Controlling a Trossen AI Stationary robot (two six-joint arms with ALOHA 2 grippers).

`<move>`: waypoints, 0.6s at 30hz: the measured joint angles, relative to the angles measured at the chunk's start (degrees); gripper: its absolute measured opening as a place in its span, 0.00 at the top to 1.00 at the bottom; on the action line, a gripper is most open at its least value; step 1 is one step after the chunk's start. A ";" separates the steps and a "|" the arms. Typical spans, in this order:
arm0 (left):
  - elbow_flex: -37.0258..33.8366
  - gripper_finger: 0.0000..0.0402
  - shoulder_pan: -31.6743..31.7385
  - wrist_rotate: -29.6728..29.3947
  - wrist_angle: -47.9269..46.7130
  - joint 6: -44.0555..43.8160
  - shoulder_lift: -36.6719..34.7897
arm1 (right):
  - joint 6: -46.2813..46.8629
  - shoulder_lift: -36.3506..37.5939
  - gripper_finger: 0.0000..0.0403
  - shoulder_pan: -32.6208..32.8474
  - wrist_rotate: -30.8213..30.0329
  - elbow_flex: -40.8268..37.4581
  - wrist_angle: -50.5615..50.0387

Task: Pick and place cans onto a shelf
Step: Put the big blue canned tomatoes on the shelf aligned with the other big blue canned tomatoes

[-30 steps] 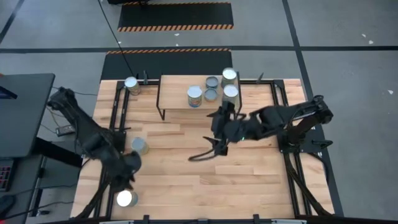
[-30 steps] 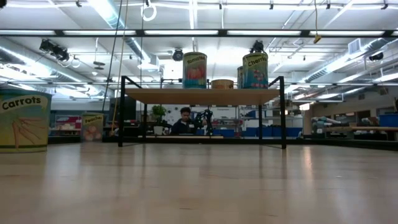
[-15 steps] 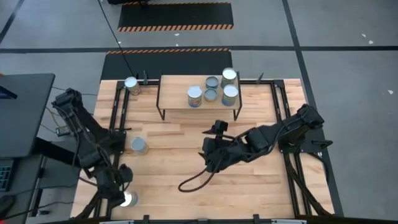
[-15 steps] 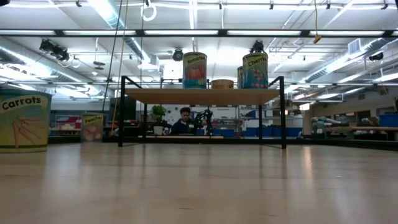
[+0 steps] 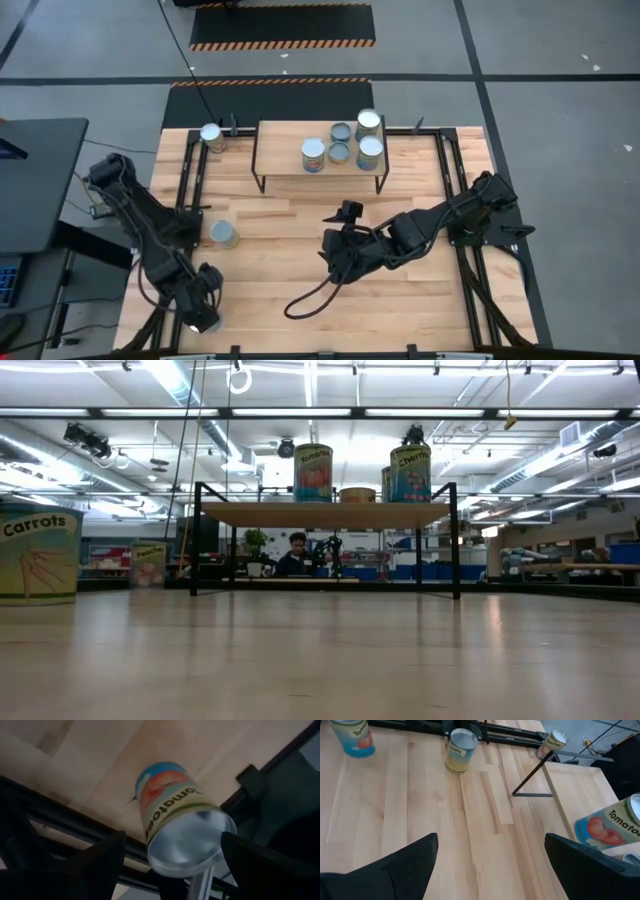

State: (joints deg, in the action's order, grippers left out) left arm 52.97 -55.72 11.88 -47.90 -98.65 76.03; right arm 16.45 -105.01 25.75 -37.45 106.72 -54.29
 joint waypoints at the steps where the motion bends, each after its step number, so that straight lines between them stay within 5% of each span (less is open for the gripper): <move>1: -0.02 0.17 0.00 0.00 0.47 -0.14 0.56 | -0.01 0.00 0.07 -0.04 -0.02 0.00 -0.07; 18: -0.02 0.17 -0.05 0.01 7.86 -7.66 1.23 | 0.32 0.00 0.07 0.10 1.36 0.00 -1.48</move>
State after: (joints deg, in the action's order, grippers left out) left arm 52.95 -55.78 11.89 -40.04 -106.31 77.25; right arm 16.77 -105.01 25.85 -36.09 106.72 -55.77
